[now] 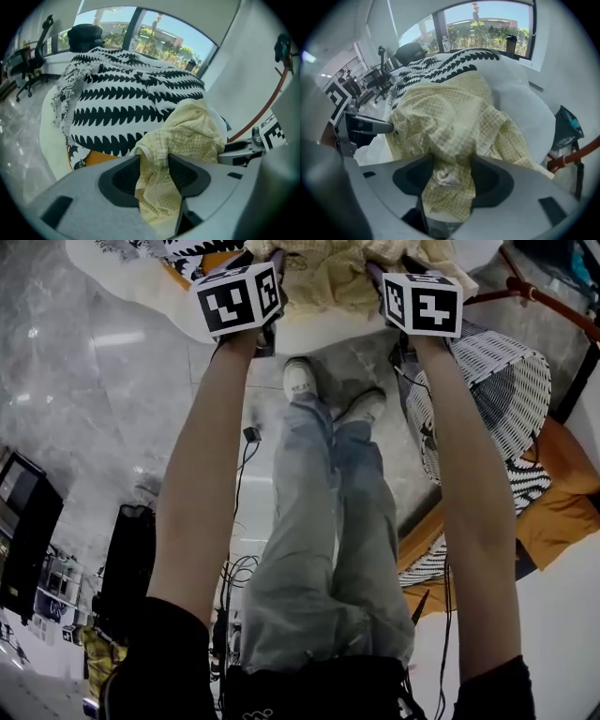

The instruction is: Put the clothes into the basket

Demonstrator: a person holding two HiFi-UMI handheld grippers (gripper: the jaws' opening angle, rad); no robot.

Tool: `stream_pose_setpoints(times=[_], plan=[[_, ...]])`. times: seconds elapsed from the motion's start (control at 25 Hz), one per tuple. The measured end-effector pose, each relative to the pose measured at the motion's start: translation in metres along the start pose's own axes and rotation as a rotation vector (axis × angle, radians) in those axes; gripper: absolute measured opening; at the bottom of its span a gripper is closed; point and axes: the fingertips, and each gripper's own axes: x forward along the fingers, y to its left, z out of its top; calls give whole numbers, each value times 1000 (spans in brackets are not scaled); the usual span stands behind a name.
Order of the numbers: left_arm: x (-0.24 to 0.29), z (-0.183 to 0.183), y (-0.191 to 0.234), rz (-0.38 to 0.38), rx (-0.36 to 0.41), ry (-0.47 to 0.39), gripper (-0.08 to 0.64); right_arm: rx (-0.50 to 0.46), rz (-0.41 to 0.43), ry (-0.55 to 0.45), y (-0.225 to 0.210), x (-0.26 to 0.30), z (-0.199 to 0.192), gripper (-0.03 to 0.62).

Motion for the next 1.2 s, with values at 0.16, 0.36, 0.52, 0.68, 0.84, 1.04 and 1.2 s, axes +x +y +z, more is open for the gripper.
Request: stream_pose_setpoints(times=[0.16,0.36,0.52,0.68,0.84,1.04,1.2], plan=[[-5,-9,-15,-39,30,28,45,-11,23,26,9,-2,-3,149],[-32,-31,-57,-108,59,74,29,9,131,13,27,-35,-19,37],[-63,-19,-89,-146,119,22,29,83,243,-141,39,-81,-8,32],[-97,-2,-98,-164,100,13,29,126,267,-210,57,-128,10,32],[-138,28,-117,-151,160,-38,29,153,224,-315,54,-176,33,32],[-206,53,-164,-141,209,-111,29,178,187,-420,44,-259,43,32],[-260,81,-208,-144,249,-175,29,161,143,-508,30,-334,55,32]])
